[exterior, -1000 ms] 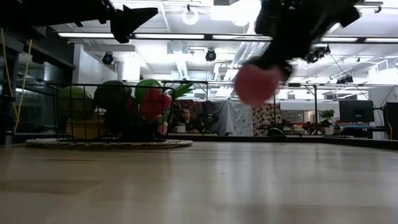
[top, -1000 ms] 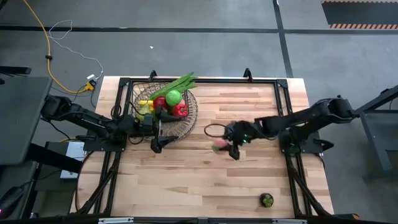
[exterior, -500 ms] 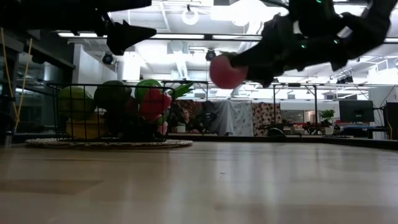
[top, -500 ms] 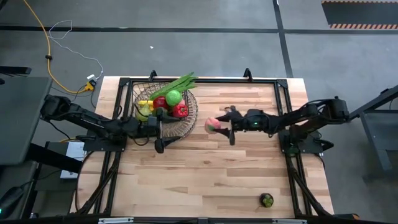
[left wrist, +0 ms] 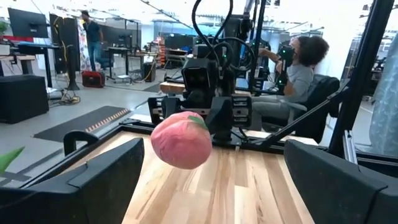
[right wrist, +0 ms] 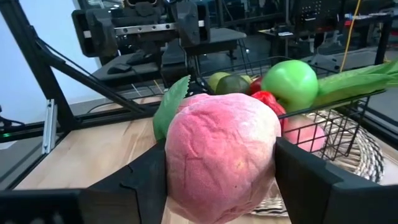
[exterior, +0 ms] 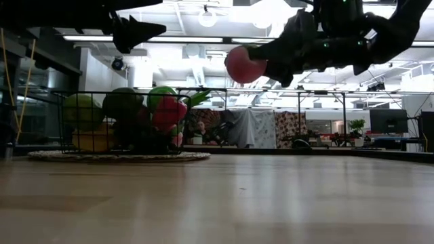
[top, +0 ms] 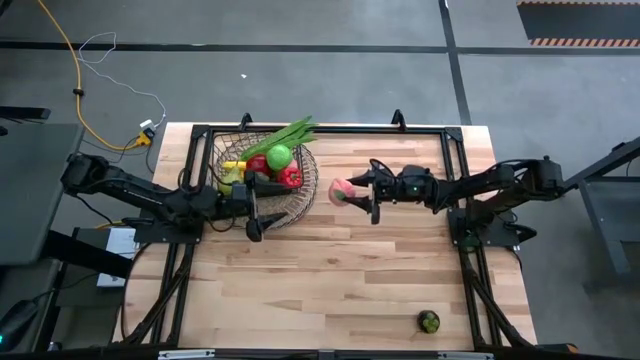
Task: Build produce basket
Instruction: Put the peach into the wire basket
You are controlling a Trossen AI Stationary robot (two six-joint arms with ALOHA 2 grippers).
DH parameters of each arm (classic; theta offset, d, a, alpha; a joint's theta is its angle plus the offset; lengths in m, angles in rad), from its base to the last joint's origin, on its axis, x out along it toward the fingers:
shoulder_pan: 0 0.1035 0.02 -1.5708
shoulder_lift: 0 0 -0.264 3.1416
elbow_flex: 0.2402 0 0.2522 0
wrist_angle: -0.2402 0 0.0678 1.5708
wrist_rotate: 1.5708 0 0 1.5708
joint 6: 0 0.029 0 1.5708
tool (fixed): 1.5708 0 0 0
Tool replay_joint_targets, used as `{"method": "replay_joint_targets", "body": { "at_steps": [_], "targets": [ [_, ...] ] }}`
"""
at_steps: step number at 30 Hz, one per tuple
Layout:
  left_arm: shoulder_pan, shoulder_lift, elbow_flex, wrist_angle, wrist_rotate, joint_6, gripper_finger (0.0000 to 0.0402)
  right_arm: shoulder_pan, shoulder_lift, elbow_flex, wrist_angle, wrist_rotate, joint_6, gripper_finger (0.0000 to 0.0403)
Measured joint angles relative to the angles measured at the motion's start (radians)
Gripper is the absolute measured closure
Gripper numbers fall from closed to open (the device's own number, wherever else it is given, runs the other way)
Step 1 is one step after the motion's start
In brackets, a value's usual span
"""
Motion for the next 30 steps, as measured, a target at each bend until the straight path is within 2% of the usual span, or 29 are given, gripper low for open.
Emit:
{"method": "replay_joint_targets", "body": {
  "at_steps": [18, 22, 30],
  "targets": [
    [0.000, 0.000, 0.000, 0.000, 0.000, -0.015, 0.0025, 0.016, 0.000, 0.000, 0.013, 0.005, -0.017, 0.0171],
    [-0.001, -0.002, 0.000, -0.003, -0.070, -0.035, 0.0025, 0.016, 0.000, 0.000, 0.010, 0.005, -0.016, 0.0171],
    [-0.060, -0.174, -0.001, -0.106, -0.121, -0.018, 0.0025, 0.016, 0.010, 0.001, -0.025, 0.060, 0.009, 0.0171]
  ]
}}
